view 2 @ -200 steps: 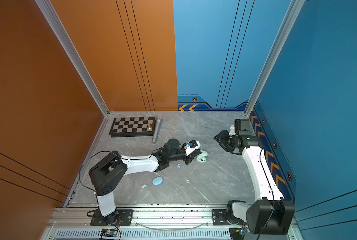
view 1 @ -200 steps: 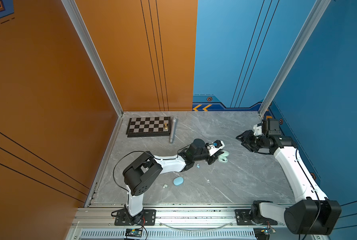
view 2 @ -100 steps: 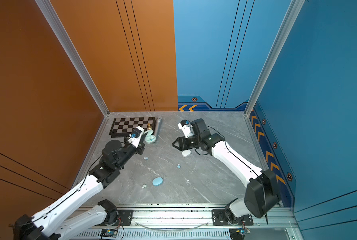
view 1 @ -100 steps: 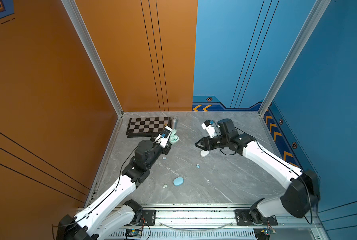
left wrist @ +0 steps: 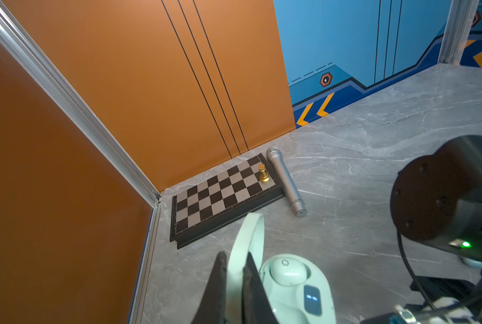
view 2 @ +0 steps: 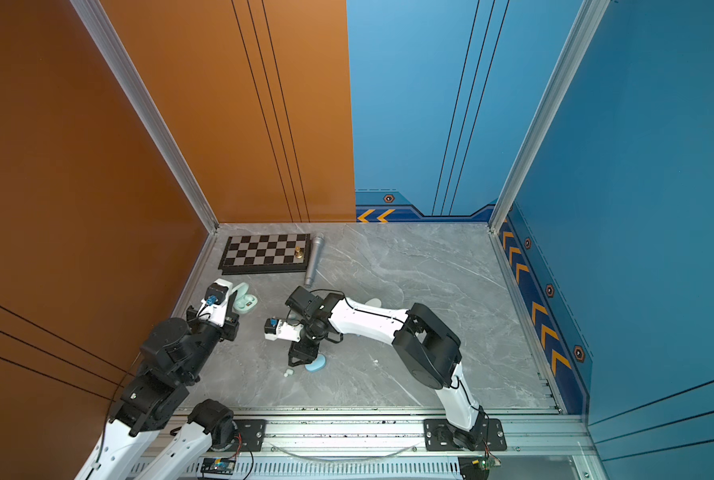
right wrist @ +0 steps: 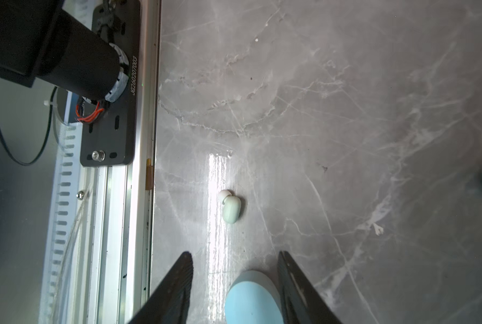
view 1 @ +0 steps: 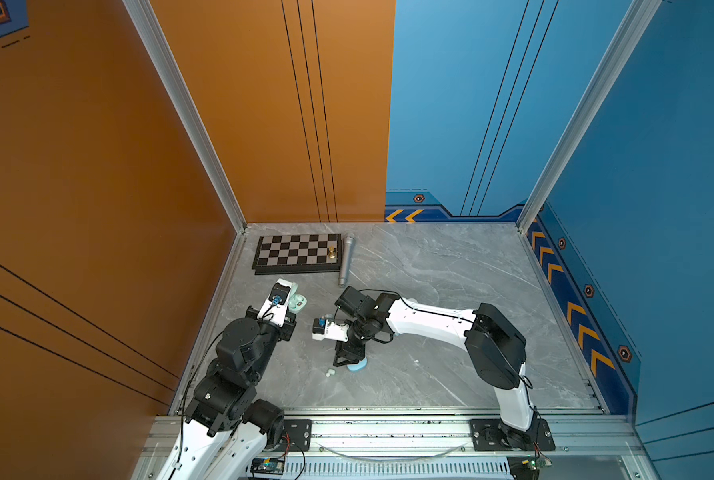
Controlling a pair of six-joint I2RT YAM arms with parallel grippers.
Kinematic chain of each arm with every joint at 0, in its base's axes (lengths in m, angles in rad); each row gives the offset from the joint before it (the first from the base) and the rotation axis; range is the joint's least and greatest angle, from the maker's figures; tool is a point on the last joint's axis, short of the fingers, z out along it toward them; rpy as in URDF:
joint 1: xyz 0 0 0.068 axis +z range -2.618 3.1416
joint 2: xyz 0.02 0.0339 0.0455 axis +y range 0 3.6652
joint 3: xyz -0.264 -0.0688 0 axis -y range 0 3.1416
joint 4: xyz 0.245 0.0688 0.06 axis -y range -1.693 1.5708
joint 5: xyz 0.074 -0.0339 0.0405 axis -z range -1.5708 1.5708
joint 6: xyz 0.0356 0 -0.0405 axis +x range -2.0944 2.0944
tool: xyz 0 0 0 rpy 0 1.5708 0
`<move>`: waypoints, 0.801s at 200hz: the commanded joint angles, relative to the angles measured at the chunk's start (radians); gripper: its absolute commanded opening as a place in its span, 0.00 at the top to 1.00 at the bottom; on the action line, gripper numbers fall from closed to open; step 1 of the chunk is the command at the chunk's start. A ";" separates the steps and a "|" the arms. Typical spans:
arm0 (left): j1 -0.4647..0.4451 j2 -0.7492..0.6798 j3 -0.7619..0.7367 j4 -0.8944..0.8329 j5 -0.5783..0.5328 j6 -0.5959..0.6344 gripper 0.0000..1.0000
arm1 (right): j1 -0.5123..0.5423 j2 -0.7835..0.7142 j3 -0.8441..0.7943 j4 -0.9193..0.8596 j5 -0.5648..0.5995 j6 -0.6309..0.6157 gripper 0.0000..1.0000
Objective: Insert the wireless bluetooth earbuds into the charging case
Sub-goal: 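Reach right gripper to the near pale earbud while left moves case nearer, then lower the right gripper and pinch the pale earbud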
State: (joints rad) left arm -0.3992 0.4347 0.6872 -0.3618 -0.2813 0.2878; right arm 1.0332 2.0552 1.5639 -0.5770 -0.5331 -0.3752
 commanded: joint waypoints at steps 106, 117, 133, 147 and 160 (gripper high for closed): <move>0.008 -0.039 0.055 -0.161 0.014 -0.059 1.00 | 0.118 0.178 0.121 -0.093 0.284 -0.119 0.58; 0.008 -0.040 0.055 -0.161 0.017 -0.058 1.00 | 0.118 0.175 0.117 -0.096 0.292 -0.119 0.60; 0.008 -0.037 0.058 -0.161 0.017 -0.056 1.00 | 0.119 0.170 0.108 -0.098 0.296 -0.127 0.63; 0.008 -0.034 0.063 -0.160 0.017 -0.052 1.00 | 0.120 0.168 0.103 -0.099 0.294 -0.125 0.67; 0.008 -0.030 0.066 -0.160 0.019 -0.051 1.00 | 0.119 0.166 0.102 -0.099 0.288 -0.125 0.71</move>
State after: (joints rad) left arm -0.3992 0.4046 0.7219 -0.5140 -0.2836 0.2420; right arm 1.1484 2.2051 1.6684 -0.6197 -0.2787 -0.4885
